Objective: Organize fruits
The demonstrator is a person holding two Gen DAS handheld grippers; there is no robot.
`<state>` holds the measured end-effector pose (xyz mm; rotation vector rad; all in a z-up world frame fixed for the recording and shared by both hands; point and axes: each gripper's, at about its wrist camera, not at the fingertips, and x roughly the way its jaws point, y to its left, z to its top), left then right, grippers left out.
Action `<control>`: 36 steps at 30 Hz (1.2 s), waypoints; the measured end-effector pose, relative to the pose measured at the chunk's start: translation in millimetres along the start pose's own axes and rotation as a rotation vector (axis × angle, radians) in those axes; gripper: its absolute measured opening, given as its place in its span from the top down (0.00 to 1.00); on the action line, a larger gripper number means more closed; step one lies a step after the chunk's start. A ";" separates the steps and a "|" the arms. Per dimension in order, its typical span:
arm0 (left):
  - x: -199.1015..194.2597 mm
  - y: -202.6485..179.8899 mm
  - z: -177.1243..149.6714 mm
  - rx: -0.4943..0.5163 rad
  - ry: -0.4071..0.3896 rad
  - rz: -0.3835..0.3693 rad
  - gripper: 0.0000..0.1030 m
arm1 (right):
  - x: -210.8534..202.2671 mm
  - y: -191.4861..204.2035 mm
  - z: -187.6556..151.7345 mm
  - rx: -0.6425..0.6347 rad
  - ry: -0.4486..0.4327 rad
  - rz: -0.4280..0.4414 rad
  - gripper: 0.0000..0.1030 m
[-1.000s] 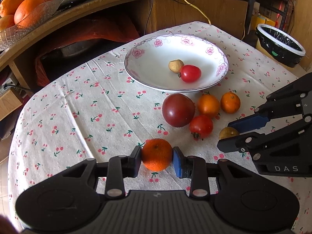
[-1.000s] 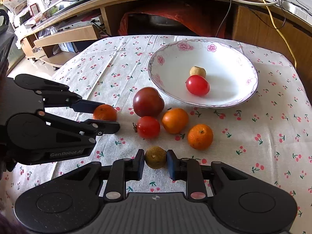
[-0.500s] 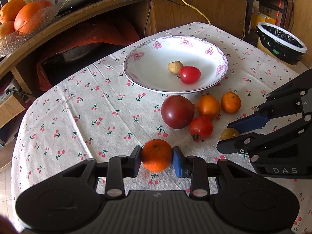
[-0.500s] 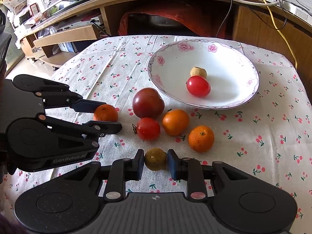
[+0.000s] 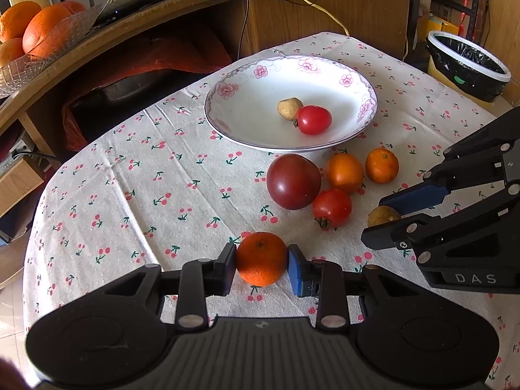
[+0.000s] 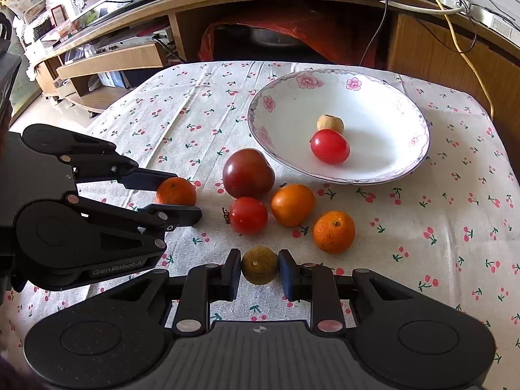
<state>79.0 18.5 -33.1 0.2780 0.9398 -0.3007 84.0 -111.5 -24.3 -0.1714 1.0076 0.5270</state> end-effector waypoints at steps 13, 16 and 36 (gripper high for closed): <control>-3.9 -2.4 1.7 0.010 0.001 0.000 0.60 | -2.0 1.0 0.3 0.002 -0.006 -0.005 0.80; -6.4 -2.8 3.7 0.010 -0.007 -0.002 0.60 | -4.3 1.5 1.6 0.002 -0.012 -0.004 0.80; -15.2 -6.3 27.2 0.001 -0.055 -0.015 0.60 | -20.1 -4.9 13.0 0.028 -0.082 -0.019 0.80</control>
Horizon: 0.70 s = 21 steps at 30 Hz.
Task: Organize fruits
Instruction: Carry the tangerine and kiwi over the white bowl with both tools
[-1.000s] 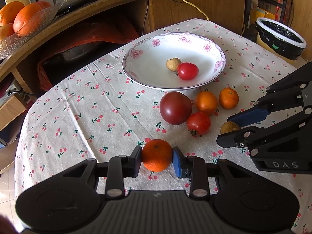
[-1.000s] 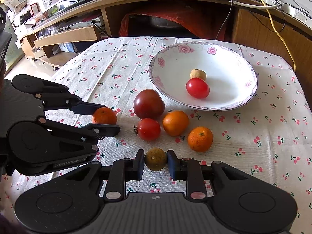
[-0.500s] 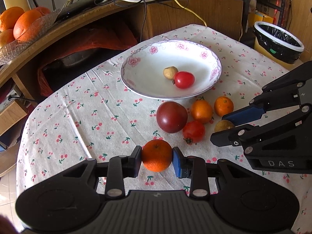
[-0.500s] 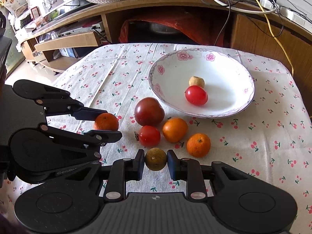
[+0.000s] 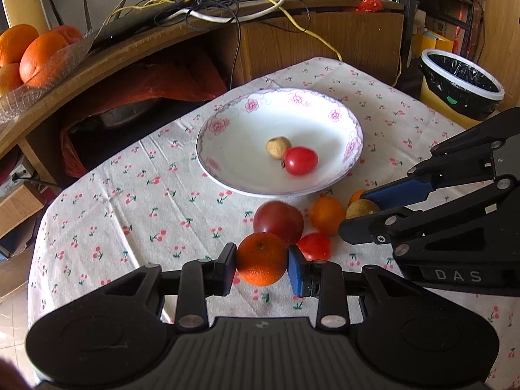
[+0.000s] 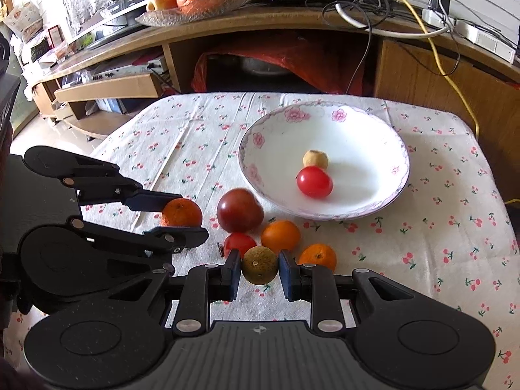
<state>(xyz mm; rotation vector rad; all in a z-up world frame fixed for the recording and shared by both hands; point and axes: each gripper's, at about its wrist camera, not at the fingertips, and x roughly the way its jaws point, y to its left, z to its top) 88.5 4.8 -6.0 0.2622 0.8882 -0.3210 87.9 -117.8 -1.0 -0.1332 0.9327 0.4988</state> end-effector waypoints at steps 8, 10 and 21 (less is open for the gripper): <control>-2.8 2.1 12.7 -0.008 -0.024 0.008 0.60 | -5.8 -3.9 7.9 0.008 -0.035 -0.013 0.80; -2.7 2.8 16.9 -0.011 -0.030 0.009 0.60 | -6.5 -5.1 9.2 0.011 -0.040 -0.016 0.80; 10.9 4.5 45.0 -0.033 -0.042 0.013 0.60 | -11.0 -19.6 26.1 0.035 -0.083 -0.060 0.79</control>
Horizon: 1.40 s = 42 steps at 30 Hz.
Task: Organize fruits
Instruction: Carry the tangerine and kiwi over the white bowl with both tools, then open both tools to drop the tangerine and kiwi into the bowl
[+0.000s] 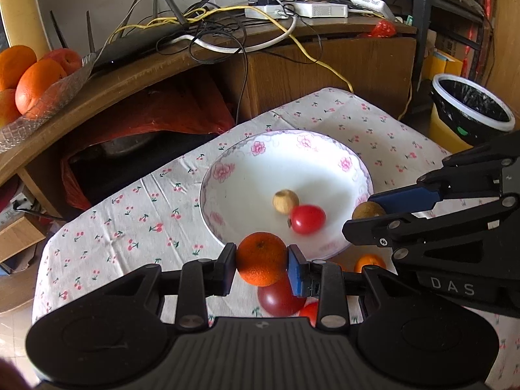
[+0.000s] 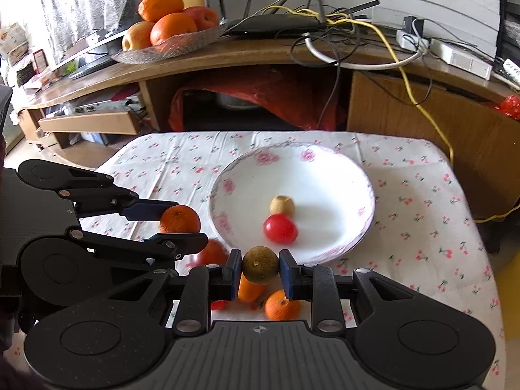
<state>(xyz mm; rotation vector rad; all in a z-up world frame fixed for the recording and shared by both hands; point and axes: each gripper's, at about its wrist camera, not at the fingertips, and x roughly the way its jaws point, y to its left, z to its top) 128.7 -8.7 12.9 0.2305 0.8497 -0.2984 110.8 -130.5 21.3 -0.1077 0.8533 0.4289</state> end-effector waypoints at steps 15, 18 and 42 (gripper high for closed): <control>40.6 11.4 19.6 -0.047 0.036 0.008 0.60 | 35.4 -24.2 26.3 0.023 0.009 -0.047 0.77; 47.4 12.7 19.6 -0.049 0.046 0.008 0.61 | 43.1 -27.4 29.6 0.027 0.014 -0.047 0.77; 57.8 15.3 20.3 -0.055 0.051 0.006 0.61 | 67.8 -35.6 31.5 0.041 0.040 -0.045 0.76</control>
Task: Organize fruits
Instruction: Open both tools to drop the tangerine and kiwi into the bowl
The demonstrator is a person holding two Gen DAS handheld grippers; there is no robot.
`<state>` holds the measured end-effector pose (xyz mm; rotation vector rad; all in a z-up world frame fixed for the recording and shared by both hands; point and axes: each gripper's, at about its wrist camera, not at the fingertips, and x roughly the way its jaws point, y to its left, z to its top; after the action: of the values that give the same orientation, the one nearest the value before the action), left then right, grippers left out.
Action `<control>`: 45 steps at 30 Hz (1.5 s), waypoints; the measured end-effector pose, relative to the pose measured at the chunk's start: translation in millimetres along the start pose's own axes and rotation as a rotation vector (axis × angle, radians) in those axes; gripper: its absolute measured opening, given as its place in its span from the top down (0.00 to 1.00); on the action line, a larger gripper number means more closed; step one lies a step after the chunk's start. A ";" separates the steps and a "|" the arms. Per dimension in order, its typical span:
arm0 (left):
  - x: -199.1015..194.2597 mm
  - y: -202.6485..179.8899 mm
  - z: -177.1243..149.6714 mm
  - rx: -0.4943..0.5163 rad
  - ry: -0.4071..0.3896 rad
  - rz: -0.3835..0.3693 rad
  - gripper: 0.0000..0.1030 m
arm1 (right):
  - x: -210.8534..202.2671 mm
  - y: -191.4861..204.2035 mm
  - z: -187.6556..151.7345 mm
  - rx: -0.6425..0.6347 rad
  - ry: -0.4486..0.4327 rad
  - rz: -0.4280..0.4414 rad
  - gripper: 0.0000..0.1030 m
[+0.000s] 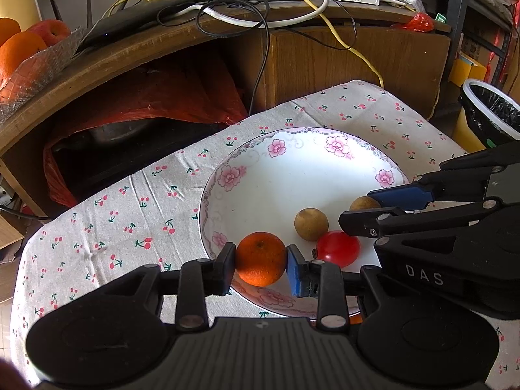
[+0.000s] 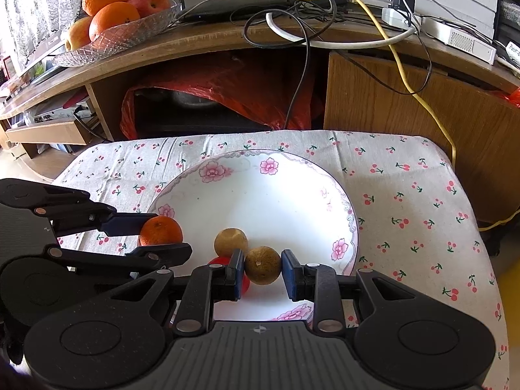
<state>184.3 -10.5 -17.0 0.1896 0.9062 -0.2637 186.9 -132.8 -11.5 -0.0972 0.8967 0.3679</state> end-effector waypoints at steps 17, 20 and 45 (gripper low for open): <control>0.2 -0.7 0.2 0.004 -0.002 0.009 0.60 | 1.6 -0.6 0.1 -0.002 -0.004 -0.005 0.76; -0.1 -0.8 0.3 0.000 -0.002 0.012 0.60 | 1.6 -0.6 0.0 -0.002 -0.004 -0.005 0.76; -6.2 -0.1 -0.4 -0.009 -0.030 0.032 0.57 | -3.8 -2.4 1.0 0.005 -0.022 -0.018 0.73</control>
<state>180.4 -9.6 -12.4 0.1908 0.8740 -0.2324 186.3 -135.8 -8.0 -0.0961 0.8742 0.3492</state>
